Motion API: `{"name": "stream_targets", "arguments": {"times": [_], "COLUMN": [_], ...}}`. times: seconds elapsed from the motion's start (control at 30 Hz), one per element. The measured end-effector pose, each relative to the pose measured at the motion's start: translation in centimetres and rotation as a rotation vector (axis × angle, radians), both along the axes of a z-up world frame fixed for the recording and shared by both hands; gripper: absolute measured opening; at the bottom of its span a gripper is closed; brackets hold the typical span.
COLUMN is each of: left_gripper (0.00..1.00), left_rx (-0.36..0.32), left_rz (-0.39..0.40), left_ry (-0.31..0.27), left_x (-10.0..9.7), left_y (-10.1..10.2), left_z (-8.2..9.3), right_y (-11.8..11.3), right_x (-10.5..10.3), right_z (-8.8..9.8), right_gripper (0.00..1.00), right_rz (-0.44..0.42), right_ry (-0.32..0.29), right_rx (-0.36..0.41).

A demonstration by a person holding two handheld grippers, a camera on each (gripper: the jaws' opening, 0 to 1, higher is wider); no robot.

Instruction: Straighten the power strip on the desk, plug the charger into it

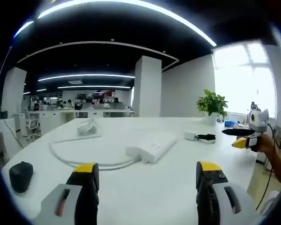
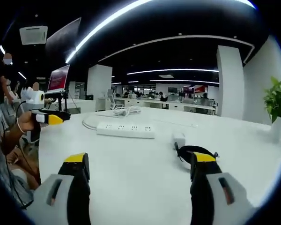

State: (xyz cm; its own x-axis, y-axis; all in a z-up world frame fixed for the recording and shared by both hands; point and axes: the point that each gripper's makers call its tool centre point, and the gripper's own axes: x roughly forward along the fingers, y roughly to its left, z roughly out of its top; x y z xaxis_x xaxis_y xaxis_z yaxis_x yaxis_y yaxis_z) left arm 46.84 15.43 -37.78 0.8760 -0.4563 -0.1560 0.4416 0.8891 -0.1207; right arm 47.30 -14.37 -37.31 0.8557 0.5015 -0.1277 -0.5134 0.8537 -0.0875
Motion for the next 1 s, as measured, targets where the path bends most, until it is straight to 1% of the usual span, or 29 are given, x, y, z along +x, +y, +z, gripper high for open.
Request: {"name": "stream_targets", "arguments": {"times": [0.17,0.33,0.43,0.6,0.67,0.8,1.0], "left_gripper": [0.86,0.86,0.86,0.86,0.86,0.86,0.86], "left_rx": [-0.015,-0.006,-0.027,-0.013,-0.015,0.000,0.008], "left_rz": [-0.013,-0.015,-0.034,-0.044,-0.056,-0.057,-0.062], "left_ry": [0.006,0.005,0.015,0.015,0.026,0.026,0.025], "left_x": [0.3,0.8,1.0,1.5,1.7,2.1,2.6], "left_y": [-0.2,-0.2,-0.5,-0.8,-1.0,-1.2,-1.5], "left_z": [0.1,0.2,0.3,0.4,0.3,0.2,0.2], "right_y": [0.2,0.2,0.2,0.6,0.9,1.2,1.5], "right_x": [0.3,0.9,1.4,2.6,3.0,3.7,4.7], "right_z": [0.1,0.6,0.9,1.3,1.5,1.5,1.0], "right_gripper": [0.89,0.89,0.89,0.89,0.89,0.89,0.89], "right_rz": [0.016,0.028,0.033,0.066,0.081,0.090,0.104], "right_ry": [0.002,-0.009,-0.013,-0.027,-0.037,-0.041,-0.027], "right_rx": [0.012,0.015,0.013,-0.004,0.007,0.012,0.002]}}
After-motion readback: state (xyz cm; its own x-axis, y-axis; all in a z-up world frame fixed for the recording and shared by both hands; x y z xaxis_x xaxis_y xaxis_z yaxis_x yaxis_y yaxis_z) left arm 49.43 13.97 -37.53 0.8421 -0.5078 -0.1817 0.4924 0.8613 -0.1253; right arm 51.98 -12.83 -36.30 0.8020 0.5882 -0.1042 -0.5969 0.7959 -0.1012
